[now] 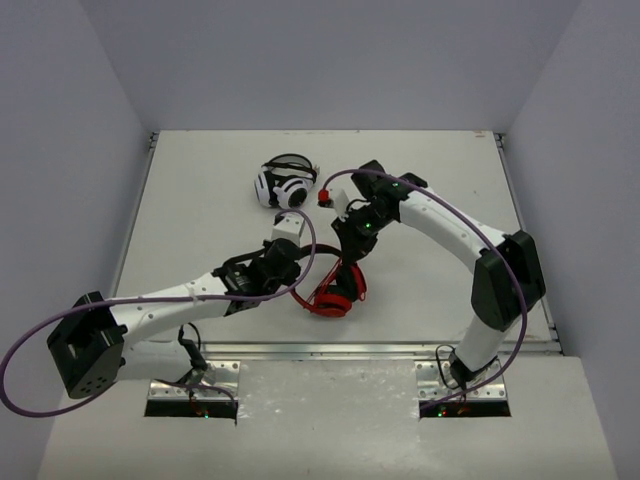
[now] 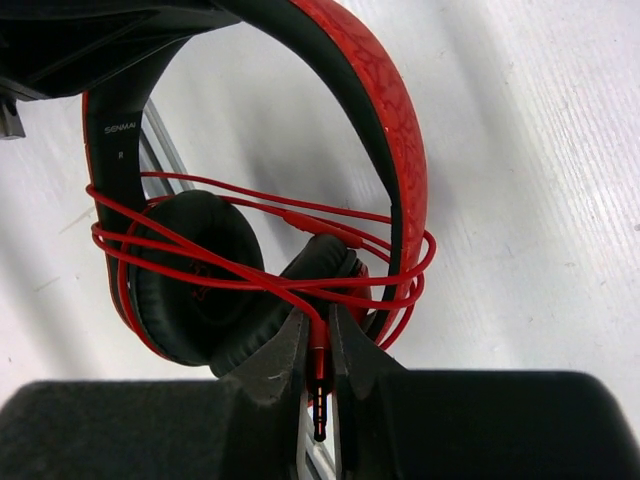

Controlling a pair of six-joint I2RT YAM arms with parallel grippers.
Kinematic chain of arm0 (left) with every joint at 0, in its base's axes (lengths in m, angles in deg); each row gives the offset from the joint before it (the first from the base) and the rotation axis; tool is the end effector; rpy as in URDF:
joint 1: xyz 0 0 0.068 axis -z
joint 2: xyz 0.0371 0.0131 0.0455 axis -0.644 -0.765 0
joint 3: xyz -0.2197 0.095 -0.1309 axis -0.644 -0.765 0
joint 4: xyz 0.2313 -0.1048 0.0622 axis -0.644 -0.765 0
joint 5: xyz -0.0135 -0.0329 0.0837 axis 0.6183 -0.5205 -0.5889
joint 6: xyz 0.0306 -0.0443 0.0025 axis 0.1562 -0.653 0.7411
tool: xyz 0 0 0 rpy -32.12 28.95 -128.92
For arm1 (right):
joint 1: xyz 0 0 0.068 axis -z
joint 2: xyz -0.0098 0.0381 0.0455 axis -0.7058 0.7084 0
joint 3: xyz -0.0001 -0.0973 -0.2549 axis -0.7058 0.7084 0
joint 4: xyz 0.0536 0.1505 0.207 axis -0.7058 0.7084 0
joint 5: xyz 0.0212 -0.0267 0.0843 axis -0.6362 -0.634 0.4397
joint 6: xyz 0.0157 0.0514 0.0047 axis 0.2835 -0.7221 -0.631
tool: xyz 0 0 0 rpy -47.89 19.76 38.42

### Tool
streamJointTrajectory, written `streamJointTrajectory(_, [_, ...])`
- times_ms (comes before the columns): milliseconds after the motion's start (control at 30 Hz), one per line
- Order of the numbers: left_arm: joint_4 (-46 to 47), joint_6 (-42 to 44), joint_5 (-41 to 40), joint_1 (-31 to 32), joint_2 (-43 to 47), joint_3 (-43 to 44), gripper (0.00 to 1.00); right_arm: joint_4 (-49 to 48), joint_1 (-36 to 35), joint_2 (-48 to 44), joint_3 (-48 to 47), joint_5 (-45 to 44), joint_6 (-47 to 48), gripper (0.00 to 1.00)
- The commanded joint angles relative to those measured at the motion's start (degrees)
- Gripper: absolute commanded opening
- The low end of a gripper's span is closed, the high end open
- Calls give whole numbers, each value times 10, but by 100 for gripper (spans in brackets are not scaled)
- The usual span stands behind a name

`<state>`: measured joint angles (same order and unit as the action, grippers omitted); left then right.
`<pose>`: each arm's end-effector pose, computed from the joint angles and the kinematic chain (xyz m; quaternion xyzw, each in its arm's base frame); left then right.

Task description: Wrap the headphones

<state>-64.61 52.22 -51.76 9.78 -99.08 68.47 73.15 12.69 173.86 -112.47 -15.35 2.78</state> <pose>0.1728 -0.1788 0.2201 0.1278 0.8800 -0.0482 0.4549 0.2838 0.1997 0.2479 -0.3946 0.8676 0.2803 0.1140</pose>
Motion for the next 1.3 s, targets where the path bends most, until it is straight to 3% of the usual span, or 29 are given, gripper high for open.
streamJointTrajectory(0, [17,-13,7,2,12,18,0,-38,22,-9,9,-23,-18,11])
streamJointTrajectory(233, [-23,-22,-8,2,-21,62,0,-44,26,8,6,44,-14,18])
streamJointTrajectory(467, [-78,-27,-9,-3,-60,106,0,-25,29,49,-18,13,-25,21])
streamJointTrajectory(533, [-92,-23,-5,-5,-73,116,0,-16,35,60,-25,14,-27,31])
streamJointTrajectory(867, [-117,-18,-22,-11,-92,140,0,-3,72,64,-46,55,-24,35])
streamJointTrajectory(900, [-117,-19,-22,-12,-93,140,0,2,81,64,-48,72,-25,39])
streamJointTrajectory(933, [-116,-18,-24,-12,-93,140,0,6,86,67,-50,83,-24,70])
streamJointTrajectory(967, [-115,-19,-23,-13,-93,139,0,10,92,69,-52,92,-22,92])
streamJointTrajectory(1000, [-114,-19,-22,-14,-93,139,0,18,94,71,-54,109,-17,99])
streamJointTrajectory(1267, [-130,-20,-24,-13,-104,148,0,12,113,81,-50,103,-32,99])
